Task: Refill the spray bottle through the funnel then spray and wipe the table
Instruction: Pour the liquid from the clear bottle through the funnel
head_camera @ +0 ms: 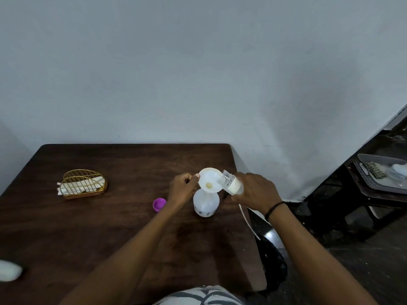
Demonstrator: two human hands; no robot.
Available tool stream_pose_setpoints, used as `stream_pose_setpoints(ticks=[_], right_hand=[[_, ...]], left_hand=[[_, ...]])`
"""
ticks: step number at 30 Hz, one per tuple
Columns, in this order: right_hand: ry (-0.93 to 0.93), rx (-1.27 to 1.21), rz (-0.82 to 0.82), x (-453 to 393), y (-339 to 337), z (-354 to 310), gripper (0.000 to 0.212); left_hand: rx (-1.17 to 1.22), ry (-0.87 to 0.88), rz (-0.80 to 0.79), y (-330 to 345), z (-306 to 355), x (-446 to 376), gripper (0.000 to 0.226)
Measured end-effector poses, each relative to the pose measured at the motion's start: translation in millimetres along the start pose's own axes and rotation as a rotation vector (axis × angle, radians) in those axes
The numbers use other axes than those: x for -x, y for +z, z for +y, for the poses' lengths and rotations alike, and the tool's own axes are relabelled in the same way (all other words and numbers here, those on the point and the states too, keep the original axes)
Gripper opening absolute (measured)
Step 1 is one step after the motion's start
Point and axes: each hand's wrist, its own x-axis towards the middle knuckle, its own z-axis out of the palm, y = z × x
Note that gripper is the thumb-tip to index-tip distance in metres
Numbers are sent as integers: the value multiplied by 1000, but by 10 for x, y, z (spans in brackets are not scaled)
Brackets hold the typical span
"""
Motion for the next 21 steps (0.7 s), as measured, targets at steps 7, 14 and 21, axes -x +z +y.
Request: stream_pose_setpoints(ticks=[7,14,21], right_hand=[[-19,77,-6,-27,-53,-35,58],[-25,119,-8,-41,-50,-48,55],[-37,143,-13,-46,-78,-76,54]], left_hand=[[10,-22,-1,11,4,-12,42],[-5,-23,12,28,11,-24,38],[11,-38,13,22,-1,-4,37]])
